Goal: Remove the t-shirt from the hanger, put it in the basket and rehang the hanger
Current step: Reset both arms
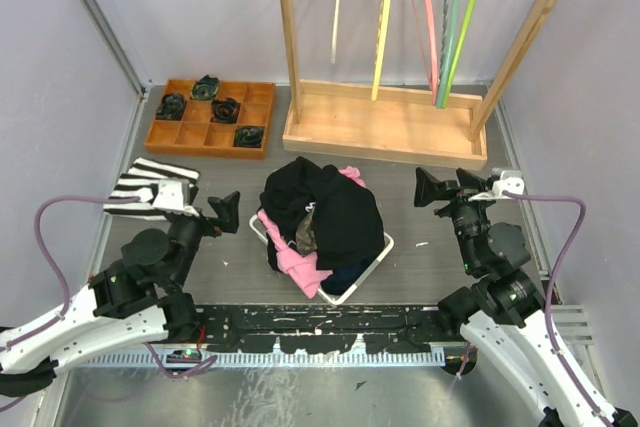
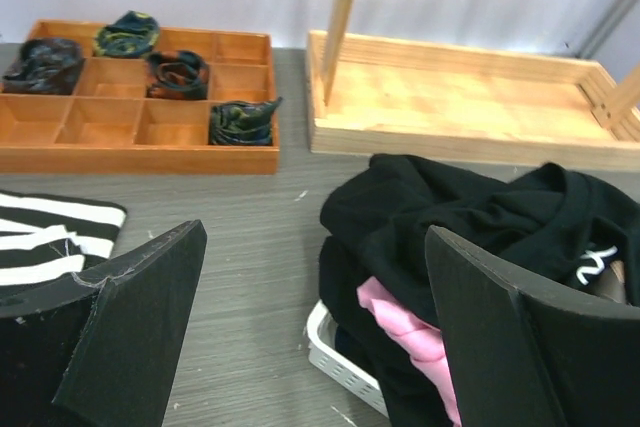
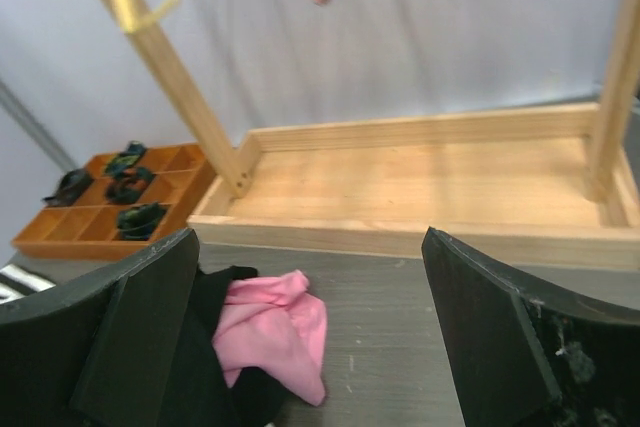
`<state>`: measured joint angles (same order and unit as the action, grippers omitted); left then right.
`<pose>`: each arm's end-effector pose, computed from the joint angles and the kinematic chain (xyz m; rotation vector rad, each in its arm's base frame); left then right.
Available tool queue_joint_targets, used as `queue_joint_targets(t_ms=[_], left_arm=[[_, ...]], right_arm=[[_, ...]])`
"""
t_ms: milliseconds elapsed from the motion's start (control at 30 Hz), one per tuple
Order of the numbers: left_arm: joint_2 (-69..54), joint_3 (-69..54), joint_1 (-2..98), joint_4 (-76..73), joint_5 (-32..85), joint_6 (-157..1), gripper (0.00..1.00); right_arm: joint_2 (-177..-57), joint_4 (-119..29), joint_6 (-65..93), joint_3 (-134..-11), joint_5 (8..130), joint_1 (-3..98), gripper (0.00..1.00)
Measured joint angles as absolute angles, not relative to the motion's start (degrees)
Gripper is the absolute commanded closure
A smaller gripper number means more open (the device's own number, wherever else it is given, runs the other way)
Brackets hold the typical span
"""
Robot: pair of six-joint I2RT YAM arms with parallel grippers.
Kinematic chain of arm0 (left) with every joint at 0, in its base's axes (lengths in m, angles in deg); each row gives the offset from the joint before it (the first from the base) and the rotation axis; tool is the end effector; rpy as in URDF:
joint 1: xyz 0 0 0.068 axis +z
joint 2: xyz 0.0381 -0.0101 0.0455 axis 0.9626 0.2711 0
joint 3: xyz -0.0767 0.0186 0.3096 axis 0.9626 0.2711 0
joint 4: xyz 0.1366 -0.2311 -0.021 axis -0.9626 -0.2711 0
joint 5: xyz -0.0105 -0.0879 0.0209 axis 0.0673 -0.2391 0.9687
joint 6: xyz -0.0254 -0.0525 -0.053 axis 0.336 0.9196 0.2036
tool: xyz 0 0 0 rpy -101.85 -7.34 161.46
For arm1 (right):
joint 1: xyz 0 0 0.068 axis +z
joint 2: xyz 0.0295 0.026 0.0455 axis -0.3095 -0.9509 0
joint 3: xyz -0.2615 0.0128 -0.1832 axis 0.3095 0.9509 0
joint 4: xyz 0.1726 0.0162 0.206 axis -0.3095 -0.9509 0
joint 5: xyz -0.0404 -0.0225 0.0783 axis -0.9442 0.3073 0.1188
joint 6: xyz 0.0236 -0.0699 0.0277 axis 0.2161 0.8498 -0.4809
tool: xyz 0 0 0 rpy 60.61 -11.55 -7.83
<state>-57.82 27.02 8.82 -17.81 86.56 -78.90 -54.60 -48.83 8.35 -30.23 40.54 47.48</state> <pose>0.0844 -0.0570 0.3577 0.0649 1.5933 -0.3127 0.0896 0.0234 0.3591 0.0927 1.4143 0.3589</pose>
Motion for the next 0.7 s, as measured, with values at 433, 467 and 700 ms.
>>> queue_joint_targets(t_ms=[433,467,700], left_arm=[[-67.4,32.4,8.8,-21.5,94.0,-80.1,0.02],[-67.8,33.0,8.8,-21.8,94.0,-80.0,0.02],[-68.8,34.0,8.8,-22.3,94.1,-80.1,0.02]], right_arm=[[-51.2,-51.1,7.3,-24.5,29.8,47.5,0.00],[-50.8,-51.1,7.3,-24.1,29.6,47.5,0.00],[-50.1,-51.1,7.3,-23.0,29.4,47.5,0.00]])
